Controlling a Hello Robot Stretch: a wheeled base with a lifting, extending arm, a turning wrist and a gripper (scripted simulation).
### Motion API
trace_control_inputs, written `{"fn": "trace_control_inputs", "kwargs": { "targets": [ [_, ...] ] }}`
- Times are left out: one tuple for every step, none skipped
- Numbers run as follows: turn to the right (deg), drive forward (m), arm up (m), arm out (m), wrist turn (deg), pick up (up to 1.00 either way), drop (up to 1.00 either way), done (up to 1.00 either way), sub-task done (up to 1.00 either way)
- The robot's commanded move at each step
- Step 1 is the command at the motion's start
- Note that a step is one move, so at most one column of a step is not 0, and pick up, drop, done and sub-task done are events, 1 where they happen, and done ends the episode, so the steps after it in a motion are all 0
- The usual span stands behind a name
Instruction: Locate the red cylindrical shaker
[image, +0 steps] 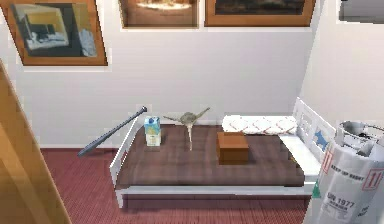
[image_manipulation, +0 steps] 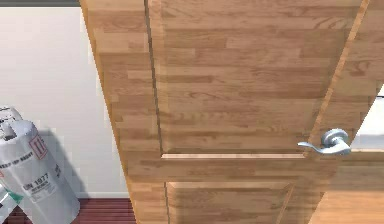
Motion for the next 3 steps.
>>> {"fn": "trace_control_inputs", "kwargs": {
  "targets": [
    [6.0,0.0,0.0,0.0,0.0,0.0,0.0,0.0,0.0],
    [0.0,0.05,0.0,0.0,0.0,0.0,0.0,0.0,0.0],
    [-3.0,0.0,0.0,0.0,0.0,0.0,0.0,0.0,0.0]
  ]
}}
